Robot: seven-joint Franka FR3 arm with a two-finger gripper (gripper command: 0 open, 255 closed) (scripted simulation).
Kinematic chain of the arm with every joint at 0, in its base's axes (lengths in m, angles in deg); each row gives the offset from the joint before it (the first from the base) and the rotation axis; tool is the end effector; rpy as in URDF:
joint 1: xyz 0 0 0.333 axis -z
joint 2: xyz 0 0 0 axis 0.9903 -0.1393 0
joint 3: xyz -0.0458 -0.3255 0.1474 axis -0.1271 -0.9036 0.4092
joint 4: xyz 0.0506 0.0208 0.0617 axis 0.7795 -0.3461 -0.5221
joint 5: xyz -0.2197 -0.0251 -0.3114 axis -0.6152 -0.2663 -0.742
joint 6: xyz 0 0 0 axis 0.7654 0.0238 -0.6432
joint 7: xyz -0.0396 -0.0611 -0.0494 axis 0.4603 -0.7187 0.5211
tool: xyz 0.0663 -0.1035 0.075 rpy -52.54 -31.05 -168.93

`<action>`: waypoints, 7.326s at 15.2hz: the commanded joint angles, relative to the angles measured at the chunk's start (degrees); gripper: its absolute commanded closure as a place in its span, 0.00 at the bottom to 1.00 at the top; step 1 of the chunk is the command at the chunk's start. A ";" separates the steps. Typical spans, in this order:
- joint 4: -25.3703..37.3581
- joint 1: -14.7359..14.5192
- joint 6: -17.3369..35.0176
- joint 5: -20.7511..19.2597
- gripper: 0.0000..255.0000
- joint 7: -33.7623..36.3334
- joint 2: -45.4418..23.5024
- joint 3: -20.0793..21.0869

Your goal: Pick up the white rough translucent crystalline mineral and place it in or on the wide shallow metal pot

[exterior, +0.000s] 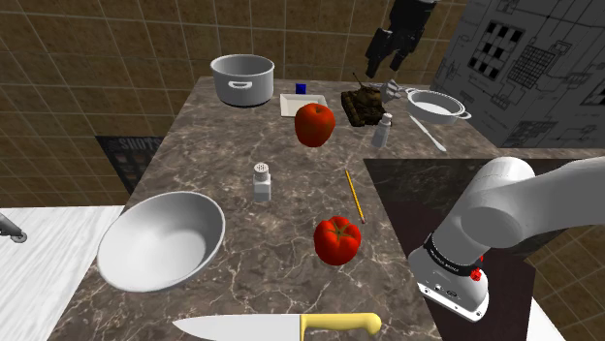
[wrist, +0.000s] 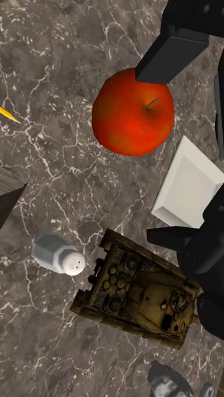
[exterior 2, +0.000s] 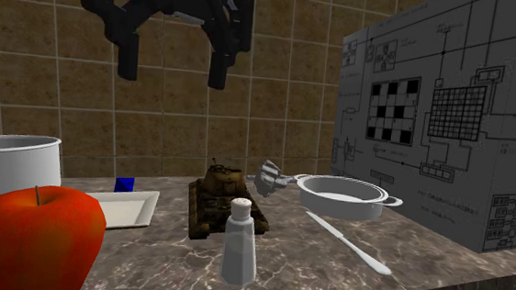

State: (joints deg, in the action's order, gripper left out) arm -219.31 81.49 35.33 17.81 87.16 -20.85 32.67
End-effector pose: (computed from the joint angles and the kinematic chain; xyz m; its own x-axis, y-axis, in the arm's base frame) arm 0.2829 -0.0245 0.6361 0.9640 -0.1683 0.2057 -0.1765 -0.9841 0.0219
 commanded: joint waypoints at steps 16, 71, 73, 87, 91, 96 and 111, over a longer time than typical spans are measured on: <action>6.62 5.00 11.87 -1.88 0.00 -10.35 -18.24 -16.76; 35.40 13.26 13.46 19.84 1.00 -30.44 -56.60 -34.28; 35.41 13.31 13.50 19.87 1.00 -30.53 -56.61 -34.30; 36.21 12.44 19.55 11.59 0.00 -50.39 -66.11 -30.82; 36.22 12.47 19.55 11.58 0.00 -50.38 -66.11 -30.78; 35.56 12.32 20.00 11.44 1.00 -50.26 -65.85 -30.78; 23.93 1.25 18.26 -4.96 0.00 -16.50 -51.75 -38.31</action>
State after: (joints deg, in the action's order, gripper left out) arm -195.65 83.34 58.74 23.72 64.45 -74.04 -3.56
